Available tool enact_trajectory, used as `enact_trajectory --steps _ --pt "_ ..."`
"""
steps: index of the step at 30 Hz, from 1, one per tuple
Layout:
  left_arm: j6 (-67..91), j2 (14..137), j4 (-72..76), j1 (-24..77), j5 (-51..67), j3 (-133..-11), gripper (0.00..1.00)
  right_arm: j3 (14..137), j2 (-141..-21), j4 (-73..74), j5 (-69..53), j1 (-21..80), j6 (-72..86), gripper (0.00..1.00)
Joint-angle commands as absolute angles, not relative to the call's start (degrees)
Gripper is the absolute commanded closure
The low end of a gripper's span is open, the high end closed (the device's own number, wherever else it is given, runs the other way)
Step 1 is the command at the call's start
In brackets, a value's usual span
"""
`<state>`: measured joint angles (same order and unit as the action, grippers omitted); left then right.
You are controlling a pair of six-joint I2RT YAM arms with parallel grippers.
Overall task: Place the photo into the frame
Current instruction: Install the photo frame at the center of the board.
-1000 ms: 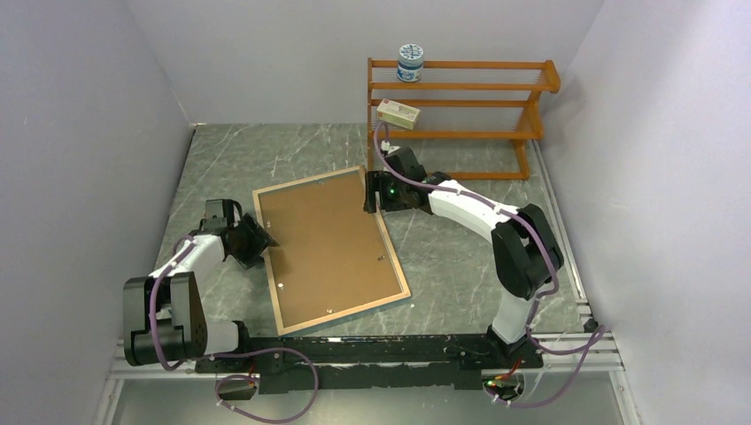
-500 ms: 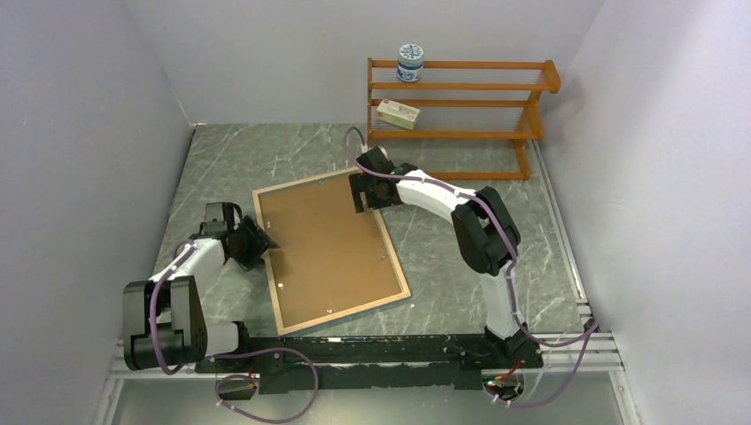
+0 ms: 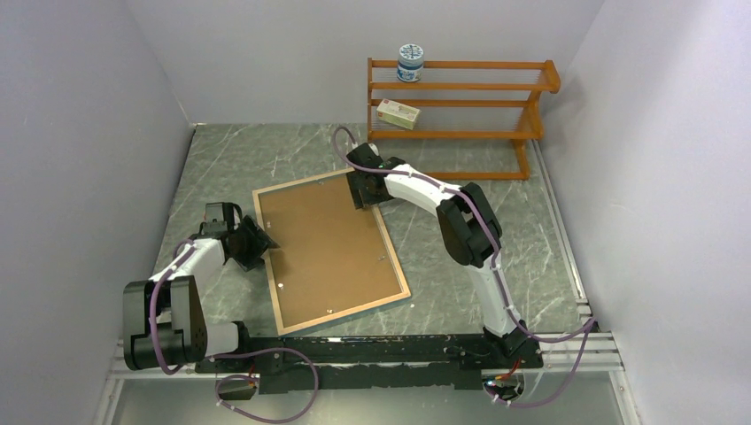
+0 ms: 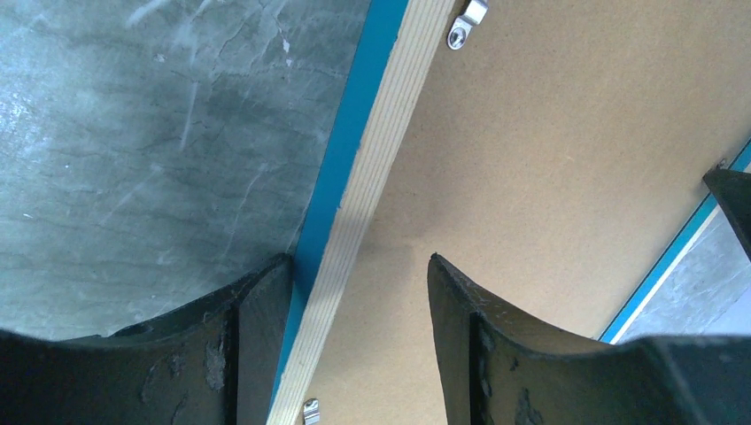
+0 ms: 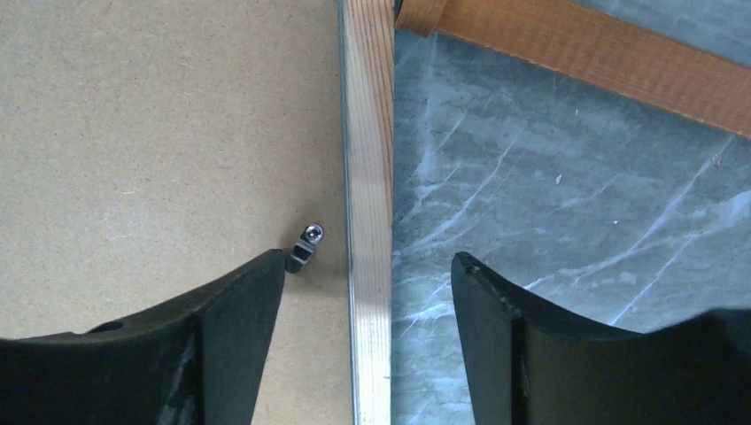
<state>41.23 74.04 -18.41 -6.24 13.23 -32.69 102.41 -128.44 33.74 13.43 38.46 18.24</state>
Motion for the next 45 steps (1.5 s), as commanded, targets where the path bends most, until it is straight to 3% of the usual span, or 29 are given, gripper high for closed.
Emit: enact_trajectory --steps 1,12,23,27,28,33,35,45 --pt "41.6 75.14 -16.96 -5.81 16.0 -31.73 0.38 103.87 -128.8 36.46 14.64 38.69 17.18 0.32" --pt "41.21 75.06 -17.75 -5.8 15.84 -32.32 0.38 102.83 -128.32 34.52 16.75 38.08 16.2 0.54" --pt "40.96 74.79 -18.19 -5.8 15.59 -32.34 0.42 101.48 -127.32 31.01 13.18 38.06 13.9 0.67" --pt "41.05 74.29 -18.64 -5.83 16.14 -32.67 0.43 100.9 -125.42 30.27 12.17 37.96 14.87 0.81" --pt "41.05 73.9 -18.7 -5.8 16.33 -32.76 0.43 100.28 -124.46 29.88 11.74 37.93 15.12 0.79" --pt "41.19 70.89 -20.96 -5.8 15.89 -33.41 0.42 94.52 -116.26 26.01 11.01 37.81 18.16 0.45" --pt "41.17 69.85 -21.82 -5.81 15.53 -33.82 0.41 91.87 -112.36 25.11 9.53 37.5 19.51 0.38" --pt "41.26 66.2 -25.62 -5.8 14.54 -34.73 0.36 77.6 -100.22 26.26 3.77 36.91 18.06 0.34"
